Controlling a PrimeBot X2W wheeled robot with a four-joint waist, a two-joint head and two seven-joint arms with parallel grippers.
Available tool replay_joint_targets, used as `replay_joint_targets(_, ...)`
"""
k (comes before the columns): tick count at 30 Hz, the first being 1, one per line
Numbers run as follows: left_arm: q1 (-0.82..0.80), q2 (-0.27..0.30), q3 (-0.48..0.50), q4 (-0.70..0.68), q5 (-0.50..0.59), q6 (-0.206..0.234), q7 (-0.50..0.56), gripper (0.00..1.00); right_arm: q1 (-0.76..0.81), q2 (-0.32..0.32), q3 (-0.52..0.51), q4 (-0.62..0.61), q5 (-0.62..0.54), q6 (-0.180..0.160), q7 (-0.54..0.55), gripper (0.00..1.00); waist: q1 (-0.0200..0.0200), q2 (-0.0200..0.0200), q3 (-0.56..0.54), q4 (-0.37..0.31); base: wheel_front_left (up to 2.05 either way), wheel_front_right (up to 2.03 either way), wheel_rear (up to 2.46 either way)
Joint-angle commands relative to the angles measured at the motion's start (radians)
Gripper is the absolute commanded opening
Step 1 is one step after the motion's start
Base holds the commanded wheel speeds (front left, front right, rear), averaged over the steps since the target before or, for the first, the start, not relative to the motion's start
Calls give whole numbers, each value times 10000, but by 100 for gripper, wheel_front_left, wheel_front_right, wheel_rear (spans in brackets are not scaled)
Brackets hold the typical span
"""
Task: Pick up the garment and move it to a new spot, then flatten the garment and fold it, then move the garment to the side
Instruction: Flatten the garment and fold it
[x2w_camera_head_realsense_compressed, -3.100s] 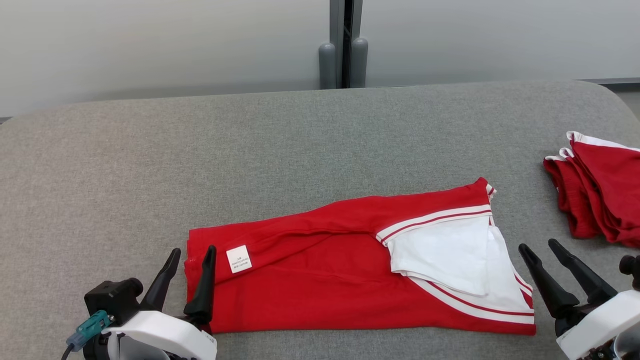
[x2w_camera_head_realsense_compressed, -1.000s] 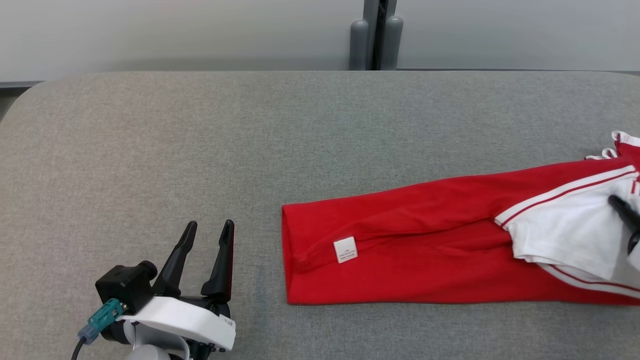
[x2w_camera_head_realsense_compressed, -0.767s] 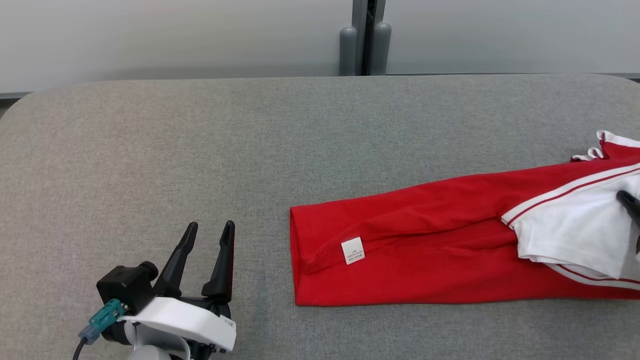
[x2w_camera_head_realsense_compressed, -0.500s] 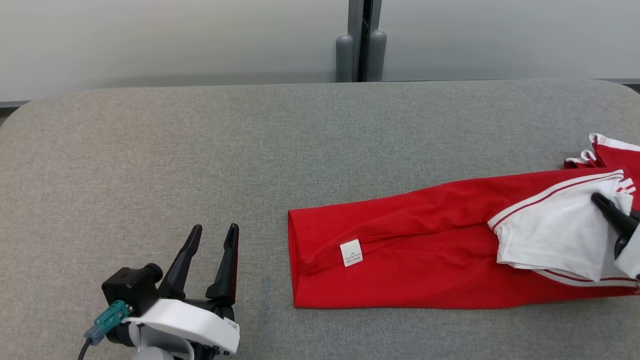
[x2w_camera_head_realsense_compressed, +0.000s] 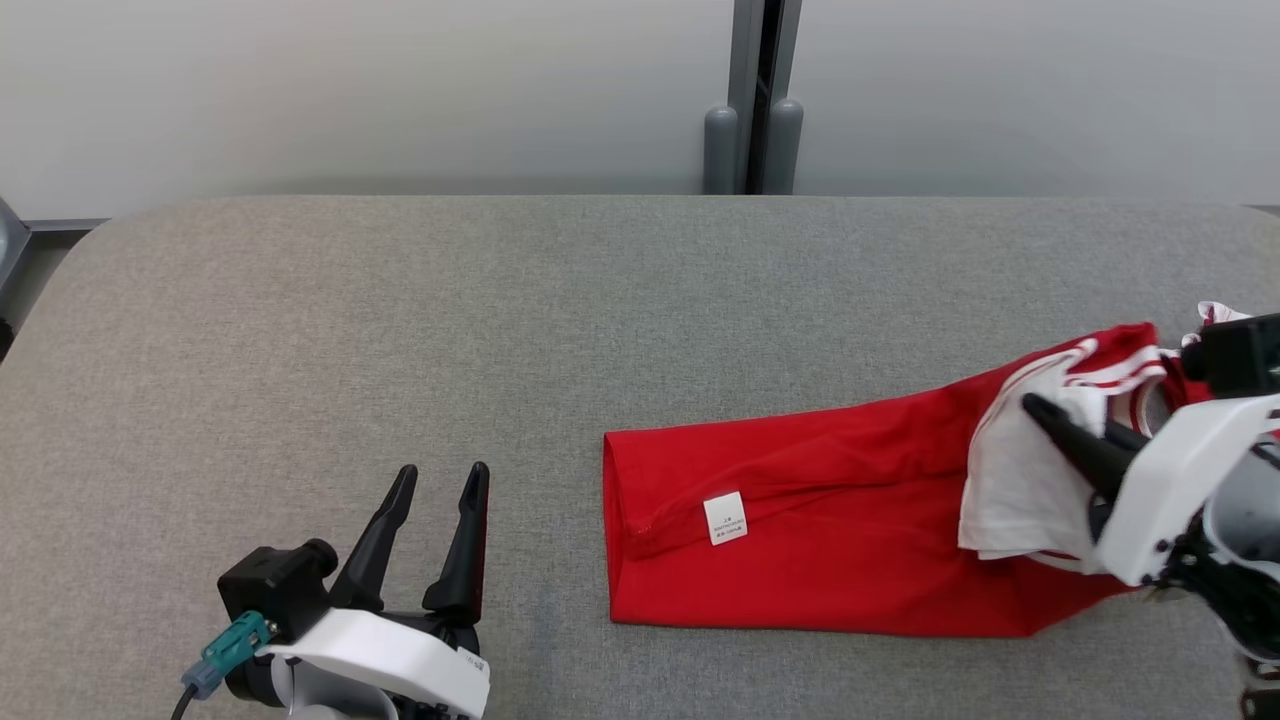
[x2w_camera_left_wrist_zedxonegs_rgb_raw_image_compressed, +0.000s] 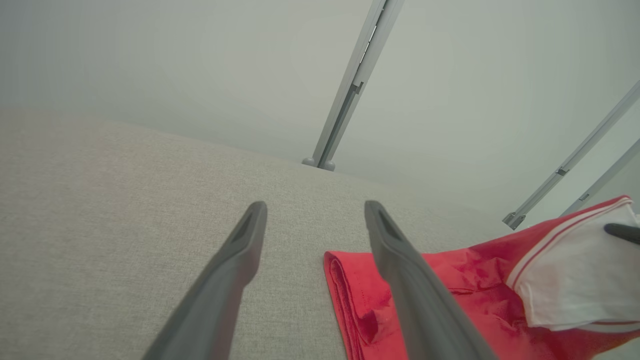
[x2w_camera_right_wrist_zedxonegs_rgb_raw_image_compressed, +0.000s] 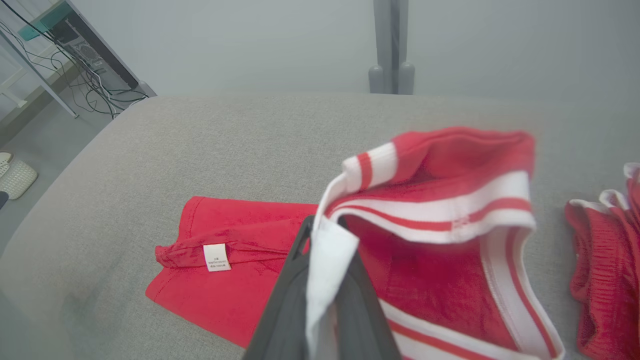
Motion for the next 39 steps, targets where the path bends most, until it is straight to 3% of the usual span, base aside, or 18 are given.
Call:
replay_joint_targets(1, 81, 11, 34, 32, -51, -44, -44, 100, -52, 122, 161, -150, -121, 1, 88, 0, 0, 0, -54, 58, 0, 0, 0)
replay_joint_targets(11, -18, -187, -22, 119, 38, -192, -58, 100, -908, 1349, 1780, 206, -542, 1, 312, 0, 0, 0, -151, 349, 0, 0, 0)
replay_joint_targets(20, -374, -506, -241, 319, 192, -426, -64, 100, -1932, 2400, 2815, 2473, -915, 1, -93, 0, 0, 0, 12, 899, 0, 0, 0)
replay_joint_targets(26, -713, -774, -390, 504, 258, -599, -58, 100, -2596, 2726, 3155, 4265, -1224, 1, -491, 0, 0, 0, 224, 1373, 0, 0, 0)
replay_joint_targets(37, -901, -1100, -341, 807, 362, -822, -70, 100, -3374, 2908, 4099, 6141, -1202, 1, -910, 0, 0, 0, 471, 1829, 0, 0, 0)
replay_joint_targets(38, -886, -1111, -320, 825, 376, -832, -72, 100, -3422, 2912, 4176, 6240, -1175, 1, -964, 11, 0, 0, 474, 1832, 0, 0, 0)
replay_joint_targets(39, -866, -1116, -295, 843, 383, -856, -74, 100, -3478, 2915, 4260, 6342, -1204, 1, -1028, 42, 0, 0, 472, 1828, 0, 0, 0)
